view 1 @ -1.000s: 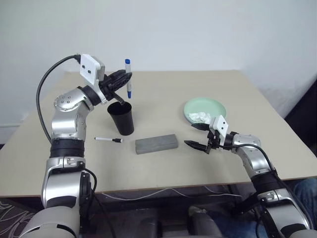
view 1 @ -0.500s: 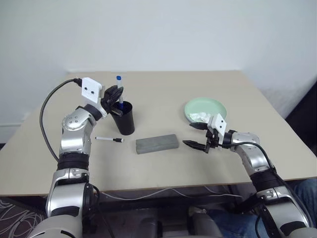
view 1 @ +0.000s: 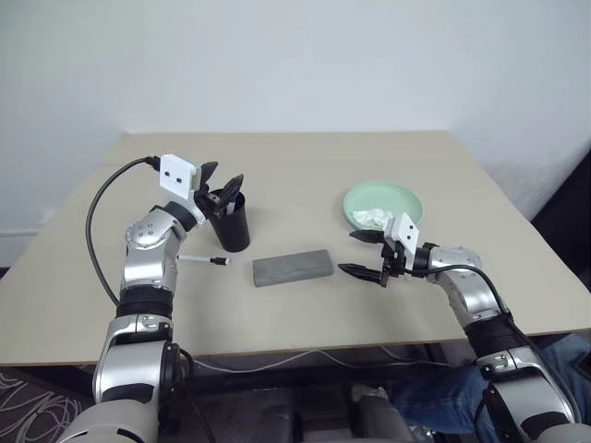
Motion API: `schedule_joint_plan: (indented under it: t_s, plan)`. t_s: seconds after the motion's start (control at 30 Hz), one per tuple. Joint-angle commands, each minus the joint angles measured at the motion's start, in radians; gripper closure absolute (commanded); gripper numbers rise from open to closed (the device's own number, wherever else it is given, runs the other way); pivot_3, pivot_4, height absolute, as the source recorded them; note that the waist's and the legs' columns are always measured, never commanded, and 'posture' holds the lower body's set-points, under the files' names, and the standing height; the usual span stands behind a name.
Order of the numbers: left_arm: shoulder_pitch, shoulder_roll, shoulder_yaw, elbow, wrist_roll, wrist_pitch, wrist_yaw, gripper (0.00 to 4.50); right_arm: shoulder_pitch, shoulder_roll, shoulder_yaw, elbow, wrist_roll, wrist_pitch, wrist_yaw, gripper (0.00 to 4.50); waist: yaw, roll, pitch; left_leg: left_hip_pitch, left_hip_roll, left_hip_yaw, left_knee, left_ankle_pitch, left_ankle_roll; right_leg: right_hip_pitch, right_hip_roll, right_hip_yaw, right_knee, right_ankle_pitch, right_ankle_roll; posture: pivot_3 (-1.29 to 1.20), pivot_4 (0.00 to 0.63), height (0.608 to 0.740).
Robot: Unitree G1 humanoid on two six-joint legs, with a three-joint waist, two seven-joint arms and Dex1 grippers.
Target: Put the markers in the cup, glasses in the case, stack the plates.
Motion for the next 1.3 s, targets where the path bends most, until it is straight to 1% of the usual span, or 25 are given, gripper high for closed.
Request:
schedule_joint_plan:
  t_s: [0.03, 0.2, 0.3, 0.4, 0.5, 0.53, 0.6, 0.7, 0.77, 0.87, 0.93, 1.0, 1.07, 1.17, 1.3]
  plan:
    - [-0.020, -0.001, 0.013, -0.025, -0.016, -0.003, -0.001, 0.66, -0.015, 0.000, -0.010, -0.047, 0.014, -0.002, -0.003, 0.30, 0.000, 0.000, 0.000, 0.000, 0.000, 0.000, 0.000, 0.000, 0.000, 0.000, 0.000, 0.000, 0.000, 0.000, 0.000, 0.00, 0.000, 0.720]
    - [-0.046, 0.020, 0.018, -0.036, -0.030, 0.009, -0.033, 0.66, -0.021, 0.000, -0.010, -0.042, 0.013, 0.002, -0.002, 0.30, 0.000, 0.000, 0.000, 0.000, 0.000, 0.000, 0.000, 0.000, 0.000, 0.000, 0.000, 0.000, 0.000, 0.000, 0.000, 0.00, 0.000, 0.720]
    - [-0.083, 0.069, 0.023, -0.042, -0.055, 0.049, -0.120, 0.66, -0.023, 0.000, -0.011, -0.043, 0.014, 0.004, -0.002, 0.30, 0.000, 0.000, 0.000, 0.000, 0.000, 0.000, 0.000, 0.000, 0.000, 0.000, 0.000, 0.000, 0.000, 0.000, 0.000, 0.00, 0.000, 0.720]
    - [-0.153, 0.165, 0.009, -0.044, -0.086, 0.127, -0.295, 0.66, -0.024, -0.003, -0.011, -0.040, 0.013, 0.003, 0.001, 0.30, -0.001, 0.000, 0.000, -0.001, 0.000, 0.000, 0.000, 0.000, 0.000, -0.002, 0.001, 0.000, 0.000, 0.000, 0.000, 0.00, 0.000, 0.720]
    - [-0.204, 0.275, -0.023, -0.098, -0.144, 0.255, -0.543, 0.66, -0.028, -0.003, -0.012, -0.034, 0.011, 0.001, 0.001, 0.30, -0.002, 0.000, 0.000, -0.001, 0.000, 0.001, -0.001, 0.000, 0.000, -0.002, 0.001, 0.000, -0.001, 0.000, 0.000, 0.00, 0.000, 0.720]
    - [-0.219, 0.306, -0.042, -0.109, -0.140, 0.282, -0.598, 0.66, -0.029, -0.003, -0.012, -0.034, 0.011, 0.000, 0.000, 0.30, -0.002, 0.000, 0.000, -0.001, 0.000, 0.001, -0.002, 0.000, 0.000, -0.002, 0.001, 0.000, -0.001, -0.001, 0.000, 0.00, 0.000, 0.720]
    - [-0.246, 0.375, -0.114, -0.102, -0.082, 0.274, -0.721, 0.66, -0.025, 0.002, -0.010, -0.036, 0.010, -0.002, -0.005, 0.30, -0.002, 0.000, 0.000, -0.001, 0.000, 0.001, -0.002, 0.000, 0.000, -0.002, 0.001, 0.000, -0.001, -0.001, 0.000, 0.00, 0.000, 0.720]
    - [-0.278, 0.426, -0.183, -0.059, -0.031, 0.256, -0.834, 0.66, -0.022, 0.004, -0.010, -0.037, 0.009, -0.004, -0.008, 0.30, 0.000, 0.000, 0.000, 0.000, 0.000, 0.001, -0.003, 0.000, 0.000, -0.001, 0.001, 0.000, -0.001, -0.001, 0.000, 0.00, 0.000, 0.720]
    - [-0.298, 0.475, -0.264, -0.023, -0.004, 0.265, -0.920, 0.66, -0.024, 0.005, -0.012, -0.035, 0.009, -0.005, -0.010, 0.30, -0.001, 0.000, 0.000, 0.000, 0.000, 0.001, -0.002, 0.000, 0.000, -0.001, 0.001, 0.000, -0.001, -0.002, -0.001, 0.00, 0.000, 0.720]
    - [-0.299, 0.525, -0.373, 0.011, 0.018, 0.174, -0.943, 0.66, -0.026, 0.006, -0.013, -0.031, 0.009, -0.007, -0.012, 0.30, -0.001, 0.000, 0.001, 0.000, 0.001, 0.003, -0.002, 0.000, 0.000, -0.002, 0.001, 0.001, -0.001, -0.002, -0.002, 0.00, 0.000, 0.720]
    - [-0.313, 0.561, -0.494, 0.062, 0.074, 0.090, -0.943, 0.66, -0.025, 0.006, -0.014, -0.033, 0.009, -0.007, -0.016, 0.30, -0.001, 0.000, 0.001, 0.000, 0.002, 0.003, -0.002, 0.000, 0.000, -0.003, 0.001, 0.001, 0.000, -0.002, -0.002, 0.00, 0.000, 0.720]
    - [-0.337, 0.574, -0.587, 0.125, 0.134, 0.008, -0.943, 0.66, -0.021, 0.005, -0.014, -0.035, 0.009, -0.008, -0.018, 0.30, -0.001, 0.000, 0.001, -0.001, 0.002, 0.003, -0.002, 0.000, 0.000, -0.003, 0.001, 0.001, -0.001, -0.002, -0.002, 0.00, 0.000, 0.720]
    - [-0.367, 0.564, -0.641, 0.191, 0.169, -0.043, -0.943, 0.66, -0.018, 0.004, -0.013, -0.036, 0.009, -0.008, -0.020, 0.30, 0.000, 0.000, 0.001, -0.002, 0.002, 0.003, -0.003, 0.000, 0.000, -0.004, 0.001, 0.001, -0.001, -0.002, -0.002, 0.00, 0.000, 0.720]
    - [-0.419, 0.505, -0.672, 0.323, 0.270, -0.098, -0.943, 0.66, -0.018, 0.004, -0.012, -0.038, 0.010, -0.005, -0.023, 0.30, 0.002, -0.002, 0.001, -0.004, 0.001, 0.003, -0.002, 0.000, 0.001, -0.004, 0.001, 0.001, -0.001, -0.002, -0.002, 0.00, 0.000, 0.720]
    - [-0.462, 0.427, -0.685, 0.465, 0.391, -0.150, -0.890, 0.66, -0.019, 0.000, -0.014, -0.041, 0.011, 0.000, -0.023, 0.30, 0.001, -0.002, 0.001, -0.005, 0.000, 0.004, 0.001, 0.000, 0.002, -0.004, 0.000, 0.001, -0.002, -0.002, -0.002, 0.00, 0.000, 0.720]
